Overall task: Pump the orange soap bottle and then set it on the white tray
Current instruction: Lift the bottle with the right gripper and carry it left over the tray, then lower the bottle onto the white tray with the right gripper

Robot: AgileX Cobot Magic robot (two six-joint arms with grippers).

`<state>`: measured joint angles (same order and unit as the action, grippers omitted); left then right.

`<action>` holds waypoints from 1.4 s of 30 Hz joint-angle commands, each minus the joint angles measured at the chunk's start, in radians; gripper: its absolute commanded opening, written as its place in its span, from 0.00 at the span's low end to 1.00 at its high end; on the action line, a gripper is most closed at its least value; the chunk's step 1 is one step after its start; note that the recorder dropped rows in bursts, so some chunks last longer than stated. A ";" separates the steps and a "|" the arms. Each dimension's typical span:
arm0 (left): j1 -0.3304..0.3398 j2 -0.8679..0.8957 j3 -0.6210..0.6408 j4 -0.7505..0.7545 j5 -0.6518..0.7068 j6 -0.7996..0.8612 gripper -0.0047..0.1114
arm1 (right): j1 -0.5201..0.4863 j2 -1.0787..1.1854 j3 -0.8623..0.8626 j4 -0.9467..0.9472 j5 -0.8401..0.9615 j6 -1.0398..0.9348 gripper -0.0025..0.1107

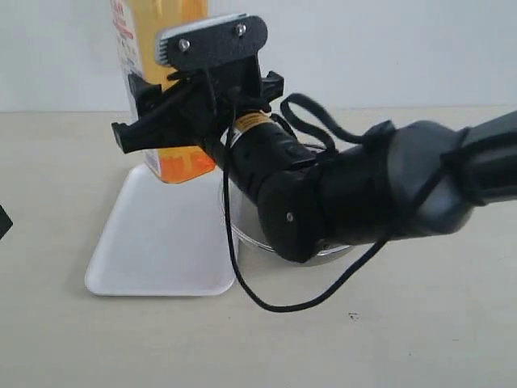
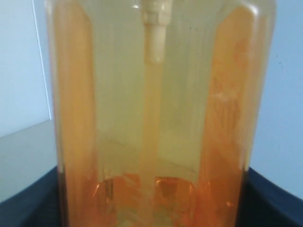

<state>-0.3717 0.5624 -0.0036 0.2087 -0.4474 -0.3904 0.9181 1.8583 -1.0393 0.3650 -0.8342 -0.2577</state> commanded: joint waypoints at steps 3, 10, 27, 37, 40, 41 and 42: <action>0.002 -0.009 0.004 -0.014 0.004 0.003 0.08 | 0.004 0.069 -0.020 -0.071 -0.206 0.100 0.02; 0.002 -0.009 0.004 -0.014 0.004 -0.005 0.08 | 0.012 0.159 -0.048 -0.085 -0.245 0.137 0.02; 0.002 -0.009 0.004 -0.011 0.004 -0.017 0.08 | 0.012 0.315 -0.091 -0.107 -0.310 0.126 0.02; 0.002 -0.009 0.004 -0.011 0.004 -0.019 0.08 | 0.012 0.340 -0.091 -0.099 -0.303 0.119 0.02; 0.002 -0.009 0.004 -0.011 0.004 -0.019 0.08 | 0.012 0.340 -0.091 -0.099 -0.297 0.119 0.02; 0.002 -0.009 0.004 -0.011 0.004 -0.019 0.08 | 0.012 0.342 -0.091 -0.099 -0.297 0.117 0.02; 0.002 -0.009 0.004 -0.011 0.004 -0.019 0.08 | 0.012 0.346 -0.091 -0.099 -0.297 0.117 0.02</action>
<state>-0.3717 0.5624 -0.0036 0.2087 -0.4474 -0.4025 0.9286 2.2160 -1.1155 0.2729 -1.0371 -0.1339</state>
